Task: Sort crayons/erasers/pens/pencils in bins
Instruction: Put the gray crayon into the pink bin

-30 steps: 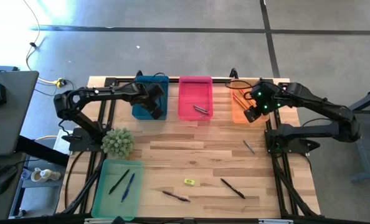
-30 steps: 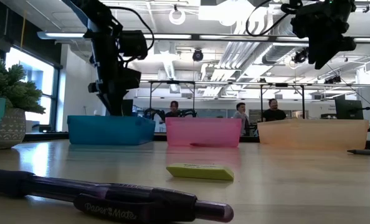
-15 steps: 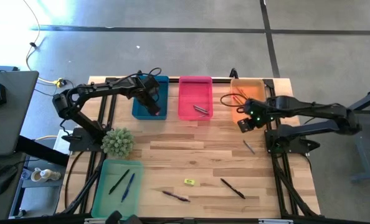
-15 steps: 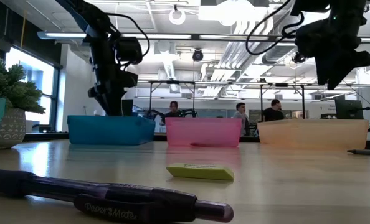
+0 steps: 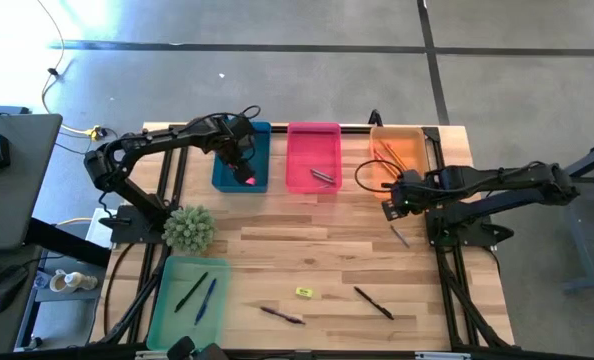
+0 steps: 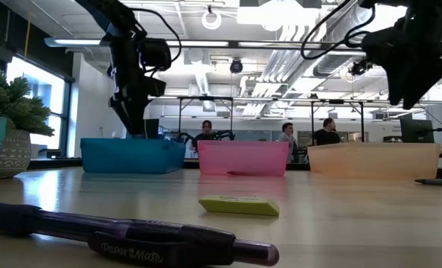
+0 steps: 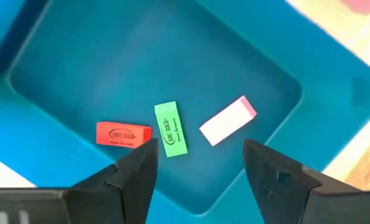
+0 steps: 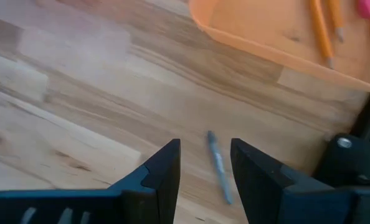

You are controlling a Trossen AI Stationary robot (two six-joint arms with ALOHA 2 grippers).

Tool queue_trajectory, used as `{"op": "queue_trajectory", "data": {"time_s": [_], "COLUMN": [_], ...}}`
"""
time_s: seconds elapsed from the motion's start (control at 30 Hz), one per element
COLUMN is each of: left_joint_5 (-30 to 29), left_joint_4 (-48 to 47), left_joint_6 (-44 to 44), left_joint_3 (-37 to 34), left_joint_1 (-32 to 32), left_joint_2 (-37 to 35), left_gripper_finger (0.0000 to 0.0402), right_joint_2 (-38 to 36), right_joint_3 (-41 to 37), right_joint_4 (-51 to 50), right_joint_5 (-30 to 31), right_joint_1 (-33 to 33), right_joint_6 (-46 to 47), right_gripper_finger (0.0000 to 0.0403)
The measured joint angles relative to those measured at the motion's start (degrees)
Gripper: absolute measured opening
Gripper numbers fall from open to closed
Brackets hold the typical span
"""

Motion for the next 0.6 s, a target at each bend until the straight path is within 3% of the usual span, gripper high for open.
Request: {"op": "queue_trajectory", "data": {"time_s": [0.17,0.33,0.6], "left_joint_5": [1.06,6.23,10.0], "left_joint_4": [-3.8,-5.74,-5.2], "left_joint_6": [0.1,-0.75,-2.36], "left_joint_3": [4.35,9.03,14.76], "left_joint_1": [-0.69,-2.43,-7.37], "left_joint_2": [0.0,-0.33,-0.76], "left_gripper_finger": [0.0218,0.0218,0.0217], "right_joint_2": [1.34,3.78,4.8], "right_joint_3": [0.0,-0.04,-9.03], "right_joint_4": [-2.86,-2.72,8.09], "right_joint_5": [-0.52,-2.5,-9.89], "right_joint_1": [1.72,3.17,5.27], "right_joint_6": [-0.11,-1.89,-5.11], "right_gripper_finger": [0.0134,0.0134,0.0134]}}
